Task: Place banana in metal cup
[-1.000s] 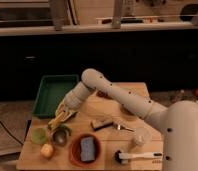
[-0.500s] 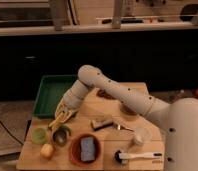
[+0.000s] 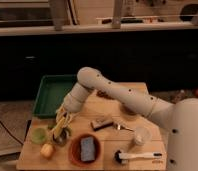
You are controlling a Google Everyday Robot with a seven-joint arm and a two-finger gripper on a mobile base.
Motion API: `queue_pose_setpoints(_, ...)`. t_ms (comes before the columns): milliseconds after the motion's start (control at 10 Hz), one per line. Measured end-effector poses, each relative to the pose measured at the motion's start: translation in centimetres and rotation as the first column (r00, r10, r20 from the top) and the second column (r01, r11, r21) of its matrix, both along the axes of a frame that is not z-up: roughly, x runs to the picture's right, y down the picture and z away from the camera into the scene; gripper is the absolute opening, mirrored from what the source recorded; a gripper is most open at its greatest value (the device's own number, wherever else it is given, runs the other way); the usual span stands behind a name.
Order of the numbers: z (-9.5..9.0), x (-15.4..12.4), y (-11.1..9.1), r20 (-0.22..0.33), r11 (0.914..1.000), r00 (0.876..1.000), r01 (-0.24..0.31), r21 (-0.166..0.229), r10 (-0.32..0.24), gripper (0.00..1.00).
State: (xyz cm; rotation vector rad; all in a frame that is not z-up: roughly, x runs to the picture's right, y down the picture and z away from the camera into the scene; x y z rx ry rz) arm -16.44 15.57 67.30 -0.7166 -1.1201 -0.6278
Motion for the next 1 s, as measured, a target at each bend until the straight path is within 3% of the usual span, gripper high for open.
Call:
queue_pose_setpoints(400,-0.1,1.0,0.8,-0.044,0.9993,0.999,0.030,-0.024,-0.031,0.02)
queue_pose_setpoints(500,0.0,1.1,1.0,-0.061,0.9991,0.998,0.034,-0.026,-0.036,0.08)
queue_pose_setpoints(1000,1.0,1.2,0.9,-0.082,0.9994,0.996,0.026,-0.025,-0.028,0.60)
